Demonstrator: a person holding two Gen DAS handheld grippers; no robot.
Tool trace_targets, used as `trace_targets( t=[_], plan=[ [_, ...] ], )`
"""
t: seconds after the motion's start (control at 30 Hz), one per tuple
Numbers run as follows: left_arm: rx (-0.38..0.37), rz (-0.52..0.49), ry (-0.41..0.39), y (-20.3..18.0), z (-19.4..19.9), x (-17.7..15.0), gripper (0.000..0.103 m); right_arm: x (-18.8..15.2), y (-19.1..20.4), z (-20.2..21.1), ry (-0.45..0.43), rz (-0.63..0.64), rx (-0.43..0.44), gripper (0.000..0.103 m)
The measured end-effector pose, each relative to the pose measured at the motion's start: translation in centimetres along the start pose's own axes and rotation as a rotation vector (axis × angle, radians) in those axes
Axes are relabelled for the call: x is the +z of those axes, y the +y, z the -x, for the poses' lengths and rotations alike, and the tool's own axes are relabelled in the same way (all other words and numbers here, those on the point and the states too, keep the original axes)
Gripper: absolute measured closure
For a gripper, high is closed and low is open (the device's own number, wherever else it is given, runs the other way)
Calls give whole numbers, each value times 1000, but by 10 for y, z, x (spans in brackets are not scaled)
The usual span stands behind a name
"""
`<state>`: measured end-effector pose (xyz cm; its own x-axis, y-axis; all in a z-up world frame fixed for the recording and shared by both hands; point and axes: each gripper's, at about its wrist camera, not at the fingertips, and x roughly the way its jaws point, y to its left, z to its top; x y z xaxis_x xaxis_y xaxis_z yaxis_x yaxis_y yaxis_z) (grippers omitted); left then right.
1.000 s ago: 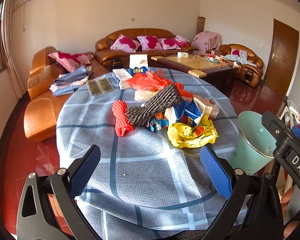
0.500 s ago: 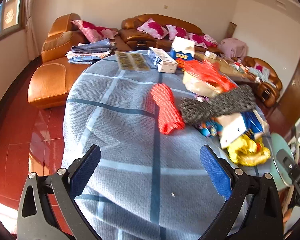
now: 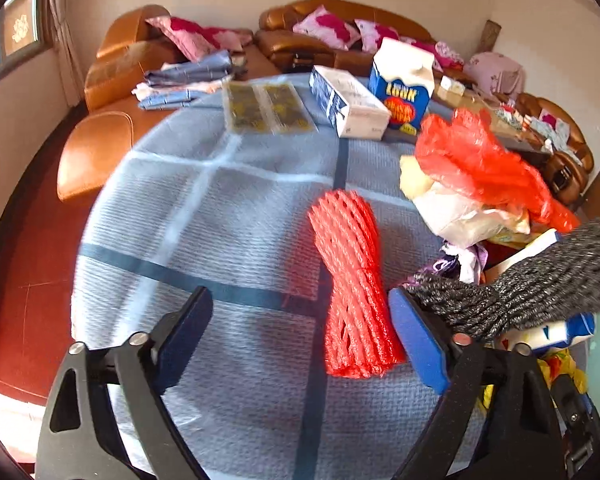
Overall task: Collect trash
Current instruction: 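Grasp the red mesh net with the left tool while the right tool grasps the yellow bag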
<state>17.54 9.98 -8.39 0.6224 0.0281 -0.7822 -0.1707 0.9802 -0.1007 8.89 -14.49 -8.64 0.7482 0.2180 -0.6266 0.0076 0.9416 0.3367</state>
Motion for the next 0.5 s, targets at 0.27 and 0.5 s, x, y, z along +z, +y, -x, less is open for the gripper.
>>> trace_targets(
  t=[0.27,0.5],
  plan=[
    [-48,-18,-31,-3,8,-9,64,-2,-1,39,-92,24,-31,78],
    [-91,-15,-120,1,40,-12,78,-5,-6,77,-198,53,-75,78]
  ],
)
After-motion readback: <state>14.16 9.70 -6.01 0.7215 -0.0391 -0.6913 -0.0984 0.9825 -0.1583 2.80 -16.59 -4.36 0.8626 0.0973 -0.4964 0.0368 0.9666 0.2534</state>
